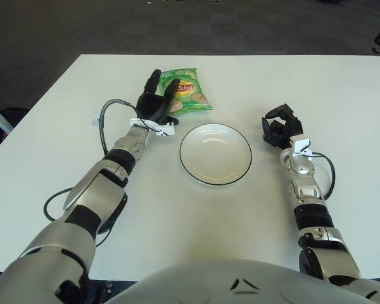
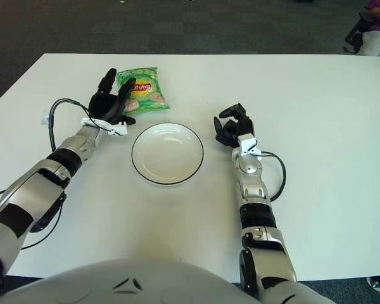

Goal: Put the snack into the plate.

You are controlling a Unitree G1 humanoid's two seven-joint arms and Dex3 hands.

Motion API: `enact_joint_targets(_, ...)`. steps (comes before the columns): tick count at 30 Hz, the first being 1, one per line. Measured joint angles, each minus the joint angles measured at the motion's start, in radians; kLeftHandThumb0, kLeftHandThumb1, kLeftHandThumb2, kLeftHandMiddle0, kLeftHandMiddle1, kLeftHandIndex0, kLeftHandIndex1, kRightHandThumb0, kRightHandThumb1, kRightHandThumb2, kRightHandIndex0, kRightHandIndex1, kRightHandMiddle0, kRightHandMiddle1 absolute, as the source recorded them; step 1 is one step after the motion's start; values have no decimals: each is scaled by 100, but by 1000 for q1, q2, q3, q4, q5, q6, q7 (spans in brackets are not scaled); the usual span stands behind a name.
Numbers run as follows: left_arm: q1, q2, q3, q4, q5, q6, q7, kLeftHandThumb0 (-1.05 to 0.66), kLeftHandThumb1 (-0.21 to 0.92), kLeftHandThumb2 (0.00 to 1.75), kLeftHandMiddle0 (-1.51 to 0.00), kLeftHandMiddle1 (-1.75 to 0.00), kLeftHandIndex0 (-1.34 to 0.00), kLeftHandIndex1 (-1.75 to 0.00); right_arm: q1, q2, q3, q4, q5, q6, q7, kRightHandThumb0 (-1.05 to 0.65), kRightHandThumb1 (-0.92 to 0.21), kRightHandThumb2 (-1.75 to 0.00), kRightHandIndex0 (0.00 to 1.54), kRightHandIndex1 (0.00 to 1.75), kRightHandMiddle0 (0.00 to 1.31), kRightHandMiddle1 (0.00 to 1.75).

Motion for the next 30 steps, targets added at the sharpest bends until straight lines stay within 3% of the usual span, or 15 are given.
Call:
enact_joint_targets(16,-55,-24,-14,71,-51,-4,-85,-54,72,0,-1,0,-21,-1,1,0,0,-2,0,0,4,-38,-71,-79,82,175,33,175)
enact_joint_targets(18,-56,-26,-14,75,-62,-10,-96,-54,72,0,-8,-2,-23,-1,1,0,0,-2,0,0,6,-38,-71,-79,82,175,33,175)
enact_joint_targets(21,-61,-29,-14,84,-74,-23,-110,-50,72,0,-32,-4,-37,-5,1,0,0,-2,0,0,9,-38,-71,-79,82,175,33,175)
enact_joint_targets(23,-64,-32,-16,91,-75,-27,-113,-41,74,1,-54,-6,-54,-9,1,0,0,-2,0,0,10,-38,-71,-79,82,175,33,175)
enact_joint_targets(25,-69,-34,-17,99,-76,-33,-114,-36,75,1,-65,-8,-62,-11,2,0,0,-4,0,0,10,-38,-72,-79,82,175,33,175)
enact_joint_targets(27,-71,-36,-19,104,-76,-36,-115,-32,76,1,-74,-16,-70,-15,3,1,0,-7,0,0,10,-38,-72,-79,82,175,33,175)
enact_joint_targets(29,-74,-39,-20,110,-76,-37,-115,-27,77,1,-67,-51,-75,-24,4,1,0,-9,0,1,10,-38,-72,-79,82,175,33,175)
enact_joint_targets(30,-76,-41,-22,113,-76,-37,-117,-26,77,1,-65,-60,-75,-27,4,1,0,-10,0,1,10,-38,-72,-79,82,175,33,175)
